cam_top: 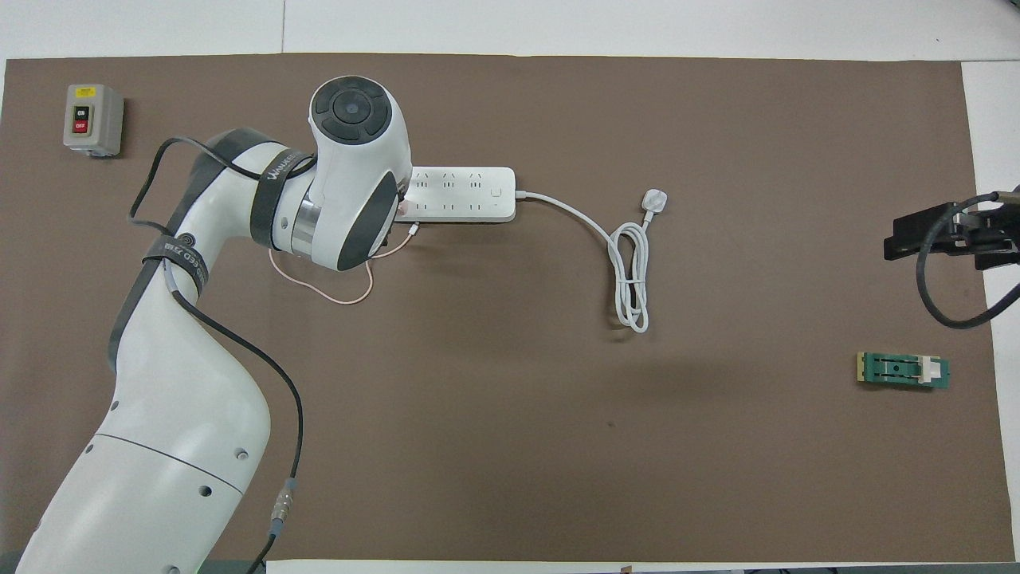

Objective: Plug charger into power strip
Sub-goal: 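Open the left gripper and withdraw it from the plugged charger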

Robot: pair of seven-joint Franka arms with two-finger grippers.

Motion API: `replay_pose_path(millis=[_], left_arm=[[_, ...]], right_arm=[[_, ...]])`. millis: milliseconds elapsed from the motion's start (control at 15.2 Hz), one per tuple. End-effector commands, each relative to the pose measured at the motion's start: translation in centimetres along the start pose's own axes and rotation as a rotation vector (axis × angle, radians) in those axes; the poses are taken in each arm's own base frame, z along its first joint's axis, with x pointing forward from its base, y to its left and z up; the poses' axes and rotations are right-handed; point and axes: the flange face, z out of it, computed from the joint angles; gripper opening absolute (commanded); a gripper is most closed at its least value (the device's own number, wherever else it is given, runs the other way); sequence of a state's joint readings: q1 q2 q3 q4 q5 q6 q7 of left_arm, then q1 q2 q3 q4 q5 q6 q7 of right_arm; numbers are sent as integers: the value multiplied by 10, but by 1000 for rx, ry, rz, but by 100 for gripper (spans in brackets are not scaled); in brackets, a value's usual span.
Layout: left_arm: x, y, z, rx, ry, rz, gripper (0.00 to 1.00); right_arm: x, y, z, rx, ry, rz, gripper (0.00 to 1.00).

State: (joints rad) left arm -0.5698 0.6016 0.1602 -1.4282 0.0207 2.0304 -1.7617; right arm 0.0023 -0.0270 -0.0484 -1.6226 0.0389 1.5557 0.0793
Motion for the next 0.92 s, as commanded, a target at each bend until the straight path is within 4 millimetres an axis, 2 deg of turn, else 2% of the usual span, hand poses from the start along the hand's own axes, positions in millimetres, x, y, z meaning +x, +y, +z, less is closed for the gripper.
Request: replay_pose_path(millis=[0, 197, 460, 657, 854], left_arm=[[73, -45, -116, -19, -107, 103, 100], [77, -48, -126, -21, -109, 102, 100], [100, -57, -146, -13, -111, 184, 100], [150, -68, -168, -25, -107, 357, 100], [228, -89, -187, -34, -109, 577, 100]], right_arm=[[-5, 5, -3, -17, -6, -12, 100], [-5, 5, -3, -17, -6, -12, 100], [-5, 5, -3, -17, -6, -12, 100], [-5, 5, -3, -17, -6, -12, 100], [-5, 5, -3, -17, -6, -12, 100]])
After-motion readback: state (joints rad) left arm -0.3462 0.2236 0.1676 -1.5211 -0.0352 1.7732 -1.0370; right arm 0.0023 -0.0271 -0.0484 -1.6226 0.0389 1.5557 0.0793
